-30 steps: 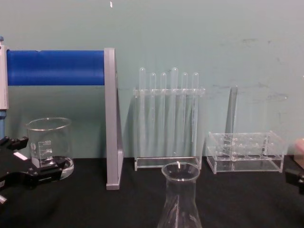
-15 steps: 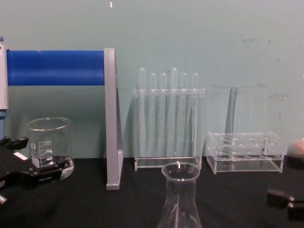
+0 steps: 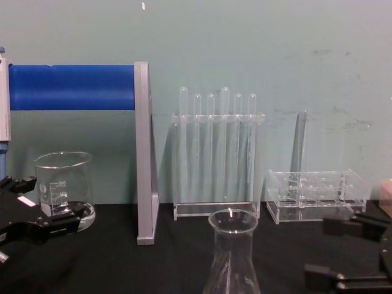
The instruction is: Grasp the erlenmeyer flask with one hand, shake it three times, then place it back.
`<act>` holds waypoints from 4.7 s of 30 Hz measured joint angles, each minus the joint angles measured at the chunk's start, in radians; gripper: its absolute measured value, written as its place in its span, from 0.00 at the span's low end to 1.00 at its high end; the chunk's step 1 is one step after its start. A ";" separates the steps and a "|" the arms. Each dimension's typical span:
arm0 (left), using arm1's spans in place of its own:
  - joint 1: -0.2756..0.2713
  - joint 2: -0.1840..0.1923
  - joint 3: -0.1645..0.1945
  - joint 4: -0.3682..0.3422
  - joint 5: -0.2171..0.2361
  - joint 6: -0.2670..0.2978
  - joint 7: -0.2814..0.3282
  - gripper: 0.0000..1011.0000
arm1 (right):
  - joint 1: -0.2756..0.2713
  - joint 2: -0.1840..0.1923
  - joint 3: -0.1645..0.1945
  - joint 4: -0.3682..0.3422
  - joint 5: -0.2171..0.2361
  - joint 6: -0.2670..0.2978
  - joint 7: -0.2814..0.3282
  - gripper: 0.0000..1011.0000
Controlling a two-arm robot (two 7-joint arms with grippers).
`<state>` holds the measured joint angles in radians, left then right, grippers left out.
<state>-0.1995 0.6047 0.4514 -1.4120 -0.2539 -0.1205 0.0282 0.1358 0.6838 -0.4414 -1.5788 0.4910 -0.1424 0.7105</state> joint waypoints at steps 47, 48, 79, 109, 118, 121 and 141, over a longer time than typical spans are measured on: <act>0.000 0.000 0.000 0.000 0.000 0.000 0.000 0.99 | 0.235 -0.168 -0.172 0.206 0.038 0.079 0.077 0.99; 0.000 0.000 0.000 0.000 0.000 0.000 0.000 0.99 | 0.236 -0.169 -0.172 0.207 0.038 0.079 0.077 0.99; 0.000 0.000 0.000 0.000 0.000 0.000 0.000 0.99 | 0.241 -0.169 -0.178 0.211 0.032 0.082 0.074 0.99; 0.000 0.000 0.000 0.000 0.000 0.000 0.000 0.99 | 0.241 -0.169 -0.178 0.210 0.033 0.082 0.074 0.44; 0.000 0.000 0.000 0.000 0.000 0.000 0.000 0.99 | 0.241 -0.169 -0.178 0.210 0.033 0.082 0.074 0.44; 0.000 0.000 0.000 0.000 0.000 0.000 0.000 0.99 | 0.241 -0.169 -0.178 0.210 0.032 0.082 0.074 0.44; 0.000 0.000 0.000 0.000 0.000 0.000 0.000 0.99 | 0.168 -0.149 -0.101 0.028 0.032 0.149 -0.118 0.44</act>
<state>-0.1995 0.6046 0.4514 -1.4120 -0.2539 -0.1205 0.0283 0.3039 0.5353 -0.5423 -1.5507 0.5226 0.0064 0.5928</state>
